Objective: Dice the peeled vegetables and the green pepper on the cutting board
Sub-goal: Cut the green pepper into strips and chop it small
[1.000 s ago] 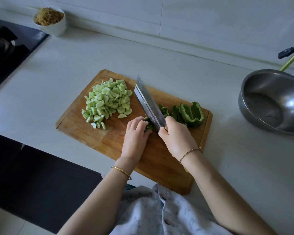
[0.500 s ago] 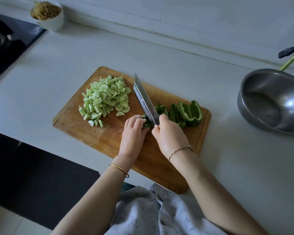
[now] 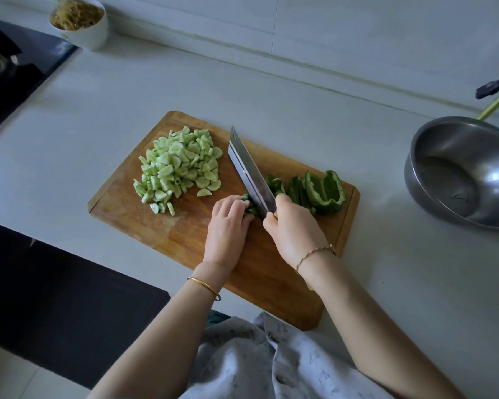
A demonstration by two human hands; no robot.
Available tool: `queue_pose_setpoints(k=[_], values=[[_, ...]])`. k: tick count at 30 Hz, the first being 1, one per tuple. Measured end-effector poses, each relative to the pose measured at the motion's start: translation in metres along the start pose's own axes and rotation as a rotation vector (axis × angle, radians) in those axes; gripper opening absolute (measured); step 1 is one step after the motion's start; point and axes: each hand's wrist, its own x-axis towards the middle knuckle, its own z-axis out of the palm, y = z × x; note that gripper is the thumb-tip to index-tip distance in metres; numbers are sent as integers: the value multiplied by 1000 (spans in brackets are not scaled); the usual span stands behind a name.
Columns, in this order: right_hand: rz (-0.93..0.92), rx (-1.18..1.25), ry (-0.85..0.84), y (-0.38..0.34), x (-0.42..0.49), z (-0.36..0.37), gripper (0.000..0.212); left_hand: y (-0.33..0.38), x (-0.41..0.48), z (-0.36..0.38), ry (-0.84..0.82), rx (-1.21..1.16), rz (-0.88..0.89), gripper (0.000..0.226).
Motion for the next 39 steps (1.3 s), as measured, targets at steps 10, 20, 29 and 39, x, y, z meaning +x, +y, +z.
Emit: queue_pose_setpoints(k=[10, 20, 29, 39], values=[[40, 82, 24, -2, 8, 11, 13, 1, 0, 1, 7, 15, 7, 15], [239, 502, -6, 21, 10, 15, 12, 0, -1, 1, 2, 9, 16, 17], [63, 24, 38, -3, 7, 12, 16, 7, -5, 2, 0, 6, 20, 16], [70, 131, 38, 2, 20, 11, 10, 13, -7, 2, -4, -19, -53, 16]])
